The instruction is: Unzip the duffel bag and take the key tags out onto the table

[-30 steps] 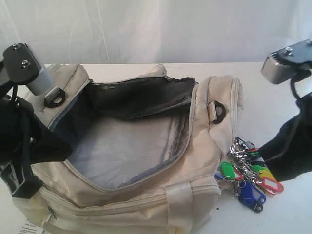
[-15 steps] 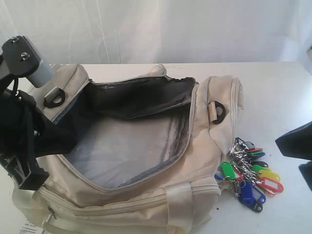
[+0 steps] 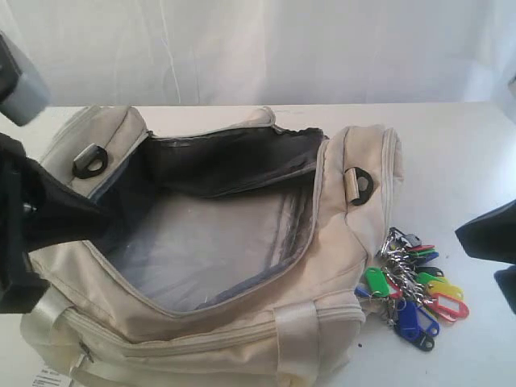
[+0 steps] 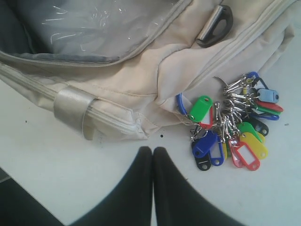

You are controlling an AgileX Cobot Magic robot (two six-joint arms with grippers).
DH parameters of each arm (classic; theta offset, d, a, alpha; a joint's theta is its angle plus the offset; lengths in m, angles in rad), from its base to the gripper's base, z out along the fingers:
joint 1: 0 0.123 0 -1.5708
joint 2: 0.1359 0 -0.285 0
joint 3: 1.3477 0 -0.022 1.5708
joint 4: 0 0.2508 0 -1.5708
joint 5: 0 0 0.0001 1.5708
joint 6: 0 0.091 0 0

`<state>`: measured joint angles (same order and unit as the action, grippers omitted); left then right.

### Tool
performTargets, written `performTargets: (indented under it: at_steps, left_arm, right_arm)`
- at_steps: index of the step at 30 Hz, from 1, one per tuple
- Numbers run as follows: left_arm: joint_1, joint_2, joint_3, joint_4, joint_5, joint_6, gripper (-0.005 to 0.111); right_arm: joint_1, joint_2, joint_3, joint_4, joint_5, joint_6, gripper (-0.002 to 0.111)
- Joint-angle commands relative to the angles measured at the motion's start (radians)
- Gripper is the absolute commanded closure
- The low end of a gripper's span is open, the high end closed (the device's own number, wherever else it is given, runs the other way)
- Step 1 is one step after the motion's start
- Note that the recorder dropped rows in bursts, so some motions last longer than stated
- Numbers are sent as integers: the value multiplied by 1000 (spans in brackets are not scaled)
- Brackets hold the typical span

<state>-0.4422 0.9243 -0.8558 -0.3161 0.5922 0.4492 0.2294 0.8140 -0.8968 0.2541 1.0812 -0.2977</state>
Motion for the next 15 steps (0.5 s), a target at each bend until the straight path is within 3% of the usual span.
performTargets:
  at_steps: [1,5,15]
  left_arm:
    - [8,-152,8,-19,6,-5,107]
    - [81,-296,8,-21,6,-5,107]
    - [373,-601,8,-21,6,-5,107]
  right_arm:
    - [-1,-6,3,3,-7,0,108]
    - [-1,-6,3,3,-9,0,108]
    - [-1,-6,3,3,-9,0,108]
